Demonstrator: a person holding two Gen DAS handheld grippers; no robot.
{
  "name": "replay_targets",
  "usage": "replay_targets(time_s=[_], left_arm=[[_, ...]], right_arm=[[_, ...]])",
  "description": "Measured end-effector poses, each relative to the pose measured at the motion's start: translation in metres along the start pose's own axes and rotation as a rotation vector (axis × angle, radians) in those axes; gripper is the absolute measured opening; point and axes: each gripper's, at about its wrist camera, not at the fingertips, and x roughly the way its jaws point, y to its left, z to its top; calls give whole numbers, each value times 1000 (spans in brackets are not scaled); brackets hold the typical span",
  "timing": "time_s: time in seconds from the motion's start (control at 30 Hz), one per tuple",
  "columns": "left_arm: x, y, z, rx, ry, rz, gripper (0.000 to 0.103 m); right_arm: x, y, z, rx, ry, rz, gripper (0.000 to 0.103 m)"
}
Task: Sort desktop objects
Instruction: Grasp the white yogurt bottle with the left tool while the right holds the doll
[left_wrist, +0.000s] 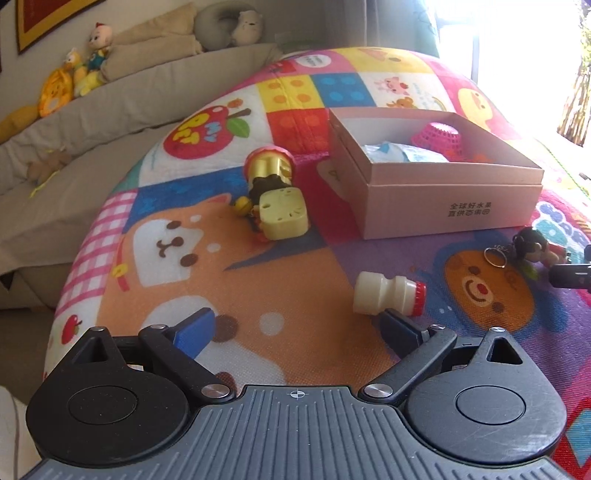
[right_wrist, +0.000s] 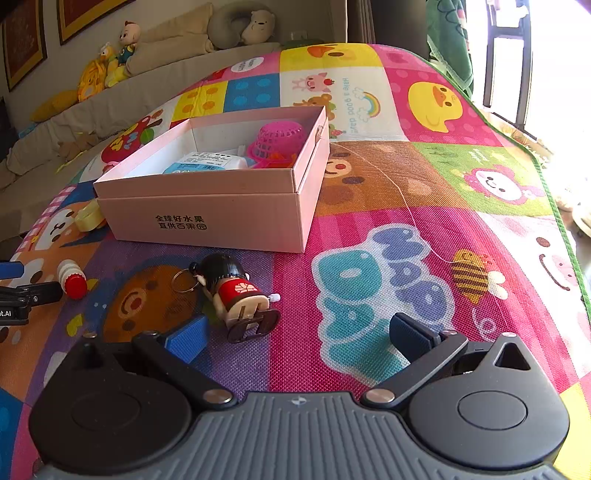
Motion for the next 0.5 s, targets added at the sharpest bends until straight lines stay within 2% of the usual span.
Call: replay_targets(time_s=[0.2,0.37,0.43,0.5], left_arm=[[2,-17,4,12,-9,-110,99],[14,-33,10,32,-18,-134,98],[19,-36,12,31,-11,-145,84],[22,-36,12,24,-4,-150,78]], right_arm=[[0,0,0,0,0,0,103],[0,0,0,0,0,-1,103],[0,0,0,0,0,-1,103],[0,0,0,0,0,-1,103]])
